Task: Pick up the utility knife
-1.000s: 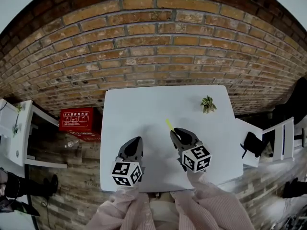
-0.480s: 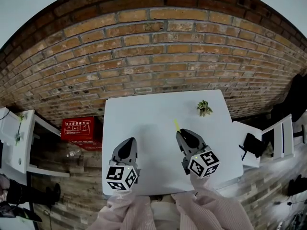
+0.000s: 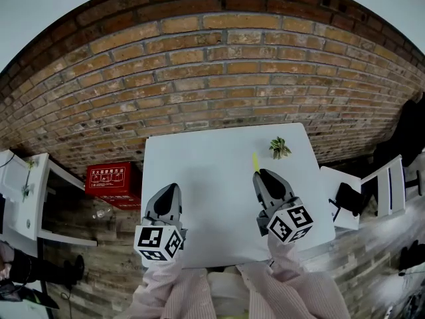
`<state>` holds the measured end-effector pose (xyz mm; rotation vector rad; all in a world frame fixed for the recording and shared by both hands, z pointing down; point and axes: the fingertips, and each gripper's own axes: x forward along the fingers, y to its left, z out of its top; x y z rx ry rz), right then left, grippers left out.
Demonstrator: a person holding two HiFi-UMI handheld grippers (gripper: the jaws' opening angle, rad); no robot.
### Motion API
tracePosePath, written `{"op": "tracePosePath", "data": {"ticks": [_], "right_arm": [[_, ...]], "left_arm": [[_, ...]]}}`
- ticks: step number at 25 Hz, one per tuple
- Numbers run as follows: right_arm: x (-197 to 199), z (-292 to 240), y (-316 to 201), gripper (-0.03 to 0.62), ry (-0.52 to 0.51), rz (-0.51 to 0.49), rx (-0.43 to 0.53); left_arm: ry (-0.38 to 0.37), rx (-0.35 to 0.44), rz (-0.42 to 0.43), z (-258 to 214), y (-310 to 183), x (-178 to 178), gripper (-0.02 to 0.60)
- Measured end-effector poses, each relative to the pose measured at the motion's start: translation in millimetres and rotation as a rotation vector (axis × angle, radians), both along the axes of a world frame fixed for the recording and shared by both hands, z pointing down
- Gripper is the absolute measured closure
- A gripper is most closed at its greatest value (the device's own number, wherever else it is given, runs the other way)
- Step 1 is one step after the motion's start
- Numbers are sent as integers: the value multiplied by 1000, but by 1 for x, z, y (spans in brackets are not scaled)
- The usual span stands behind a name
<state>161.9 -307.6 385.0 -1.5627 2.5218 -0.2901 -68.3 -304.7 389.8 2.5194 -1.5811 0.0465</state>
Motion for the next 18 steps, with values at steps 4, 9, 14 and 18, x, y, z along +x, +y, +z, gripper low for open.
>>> {"op": "tracePosePath", "data": {"ticks": [4, 9, 14, 18], "right_arm": [[13, -18, 6, 526, 1, 29, 42], [24, -34, 14, 526, 0, 58, 80], [30, -42, 19, 526, -1, 70, 103], [32, -46, 21, 526, -1, 77, 112]], "left_arm": [[-3, 33, -15, -15, 4, -5, 591], [-9, 76, -38, -31, 9, -16, 590], [-9, 97, -63, -40, 13, -24, 589], [-16, 111, -74, -44, 15, -27, 591]]}}
